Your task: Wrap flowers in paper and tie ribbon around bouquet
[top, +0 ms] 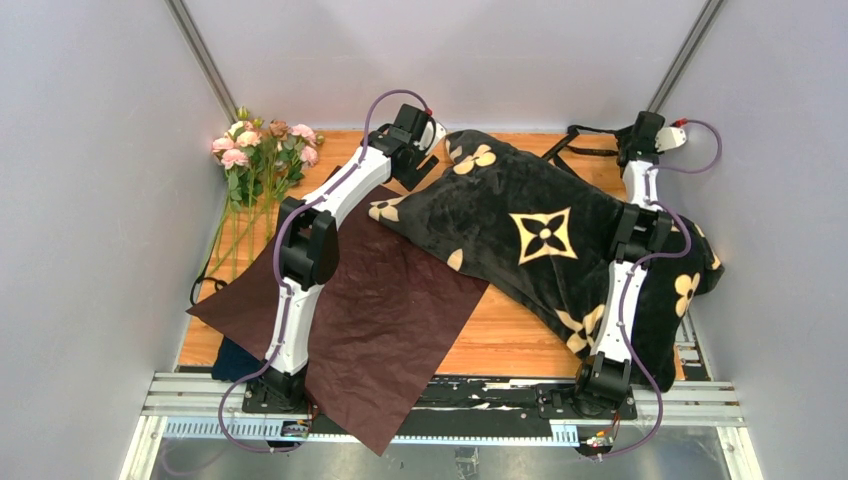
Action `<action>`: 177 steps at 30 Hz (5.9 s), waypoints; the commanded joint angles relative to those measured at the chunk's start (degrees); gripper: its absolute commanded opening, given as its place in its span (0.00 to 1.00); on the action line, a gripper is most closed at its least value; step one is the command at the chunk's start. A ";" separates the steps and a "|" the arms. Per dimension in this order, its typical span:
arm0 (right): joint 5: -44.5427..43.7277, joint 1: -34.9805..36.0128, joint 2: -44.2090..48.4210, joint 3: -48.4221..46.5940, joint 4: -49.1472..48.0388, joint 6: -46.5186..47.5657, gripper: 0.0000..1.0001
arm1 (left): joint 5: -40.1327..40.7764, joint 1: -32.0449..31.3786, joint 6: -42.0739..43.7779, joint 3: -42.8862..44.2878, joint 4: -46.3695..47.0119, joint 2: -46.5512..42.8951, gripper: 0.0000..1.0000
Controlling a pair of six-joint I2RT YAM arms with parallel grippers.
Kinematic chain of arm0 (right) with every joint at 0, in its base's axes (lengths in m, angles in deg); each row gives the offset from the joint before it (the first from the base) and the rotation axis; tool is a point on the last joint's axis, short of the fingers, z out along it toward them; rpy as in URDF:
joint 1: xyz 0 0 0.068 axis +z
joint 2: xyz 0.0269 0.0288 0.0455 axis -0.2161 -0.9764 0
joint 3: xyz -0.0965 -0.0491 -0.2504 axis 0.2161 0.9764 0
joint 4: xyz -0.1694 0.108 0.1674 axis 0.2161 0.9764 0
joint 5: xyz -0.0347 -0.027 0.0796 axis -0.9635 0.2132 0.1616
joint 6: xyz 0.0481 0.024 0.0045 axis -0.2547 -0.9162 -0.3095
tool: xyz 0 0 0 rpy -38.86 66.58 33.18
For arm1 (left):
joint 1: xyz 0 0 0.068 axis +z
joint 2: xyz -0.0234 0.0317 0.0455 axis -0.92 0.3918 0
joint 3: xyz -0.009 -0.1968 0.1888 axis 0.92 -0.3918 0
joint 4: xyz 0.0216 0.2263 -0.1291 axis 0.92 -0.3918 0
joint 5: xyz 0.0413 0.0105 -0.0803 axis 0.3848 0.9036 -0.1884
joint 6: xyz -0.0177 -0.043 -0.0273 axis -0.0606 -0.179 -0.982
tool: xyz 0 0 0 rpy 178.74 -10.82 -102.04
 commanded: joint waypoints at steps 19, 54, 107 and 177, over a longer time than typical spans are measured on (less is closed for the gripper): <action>7.06 7.71 -9.32 3.13 -5.70 -21.84 0.25 | 1.15 0.50 1.02 1.77 0.59 0.31 0.82; 27.15 8.74 21.02 9.82 -17.61 0.49 0.00 | -4.56 1.84 2.76 -1.78 3.44 -6.61 0.82; 50.10 38.48 63.18 11.76 -28.16 4.53 0.00 | -60.37 -8.16 -25.64 0.50 53.17 -18.87 0.43; 11.45 25.43 45.79 34.62 26.67 63.78 0.00 | -10.71 8.39 48.88 -0.58 77.66 -33.50 0.00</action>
